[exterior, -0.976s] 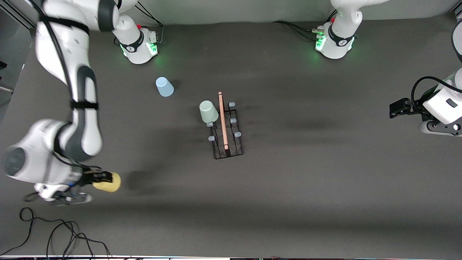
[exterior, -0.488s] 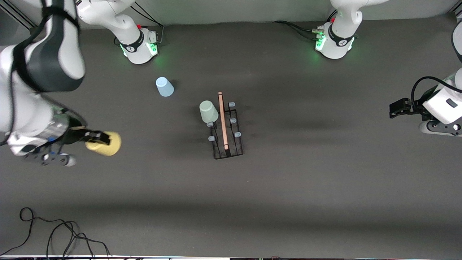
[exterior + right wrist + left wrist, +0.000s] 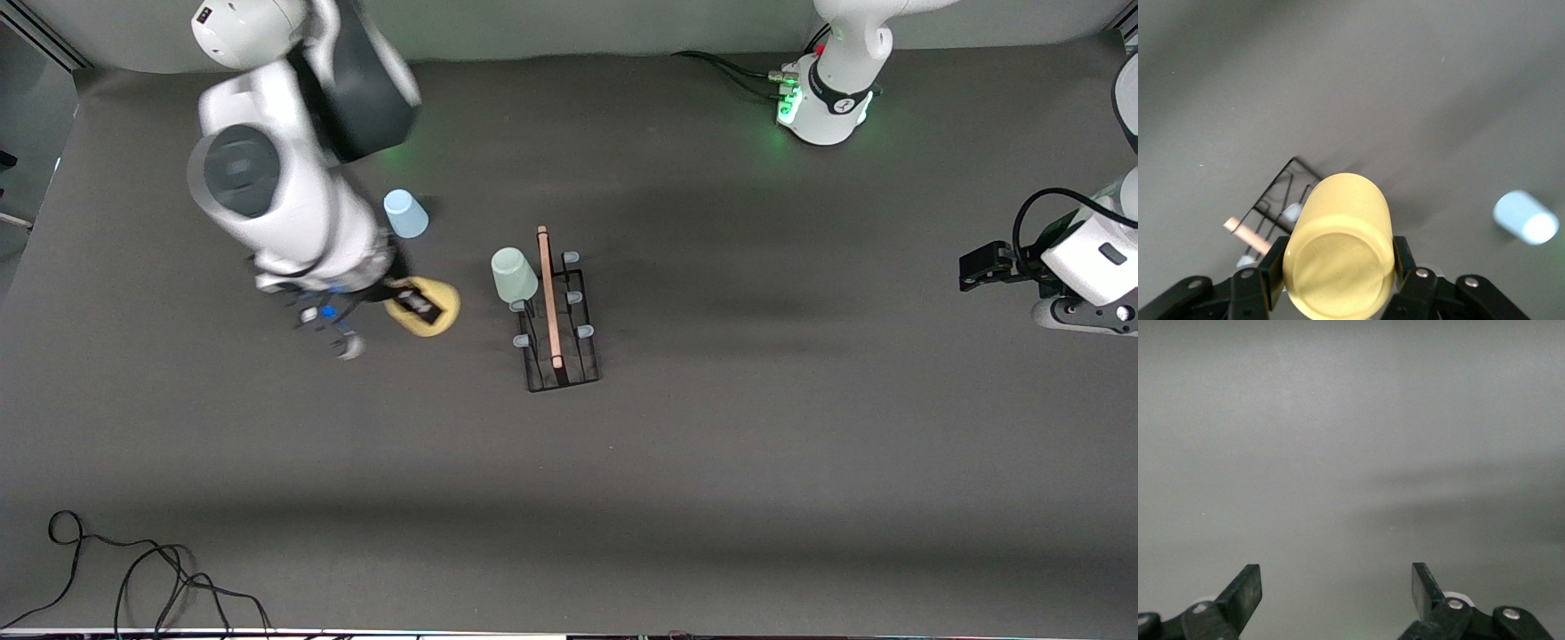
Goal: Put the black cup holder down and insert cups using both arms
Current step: 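Carry the yellow cup with the right gripper onto the rack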
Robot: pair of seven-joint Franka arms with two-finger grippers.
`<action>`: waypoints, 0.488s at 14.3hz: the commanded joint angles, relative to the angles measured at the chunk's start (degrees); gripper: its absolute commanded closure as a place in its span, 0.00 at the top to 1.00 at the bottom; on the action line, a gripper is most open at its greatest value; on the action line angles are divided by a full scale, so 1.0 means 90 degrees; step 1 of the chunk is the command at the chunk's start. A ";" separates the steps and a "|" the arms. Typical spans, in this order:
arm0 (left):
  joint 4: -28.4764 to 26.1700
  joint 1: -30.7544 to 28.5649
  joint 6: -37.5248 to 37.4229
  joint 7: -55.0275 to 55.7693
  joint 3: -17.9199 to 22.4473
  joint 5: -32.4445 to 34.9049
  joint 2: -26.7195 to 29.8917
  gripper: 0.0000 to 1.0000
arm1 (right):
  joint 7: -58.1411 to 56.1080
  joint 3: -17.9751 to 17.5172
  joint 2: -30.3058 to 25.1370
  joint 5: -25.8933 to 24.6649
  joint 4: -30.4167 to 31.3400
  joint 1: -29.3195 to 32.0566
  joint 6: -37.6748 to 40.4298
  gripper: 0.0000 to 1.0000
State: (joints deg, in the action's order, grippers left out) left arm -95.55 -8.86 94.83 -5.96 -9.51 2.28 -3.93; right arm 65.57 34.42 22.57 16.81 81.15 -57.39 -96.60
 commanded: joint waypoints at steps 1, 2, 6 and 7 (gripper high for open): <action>0.0001 -0.0002 -0.0107 -0.0070 -0.0007 0.0089 0.0055 1.00 | 0.0644 0.0091 0.0216 0.0125 0.0095 -0.0341 -0.0525 0.27; 0.0001 -0.0002 -0.0107 -0.0070 -0.0007 0.0089 0.0055 1.00 | 0.0702 0.0082 0.0304 0.0125 0.0153 -0.0391 -0.0720 0.27; 0.0001 -0.0002 -0.0107 -0.0070 -0.0007 0.0089 0.0055 1.00 | 0.0927 0.0072 0.0499 0.0144 0.0641 -0.0664 -0.1619 0.26; 0.0001 -0.0002 -0.0107 -0.0070 -0.0007 0.0089 0.0055 1.00 | 0.0956 0.0072 0.0548 0.0144 0.0719 -0.0732 -0.1756 0.26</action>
State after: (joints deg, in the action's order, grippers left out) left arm -95.55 -8.86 94.75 -5.96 -9.52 2.28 -3.93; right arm 72.15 34.37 27.40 17.40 85.48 -62.05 -109.33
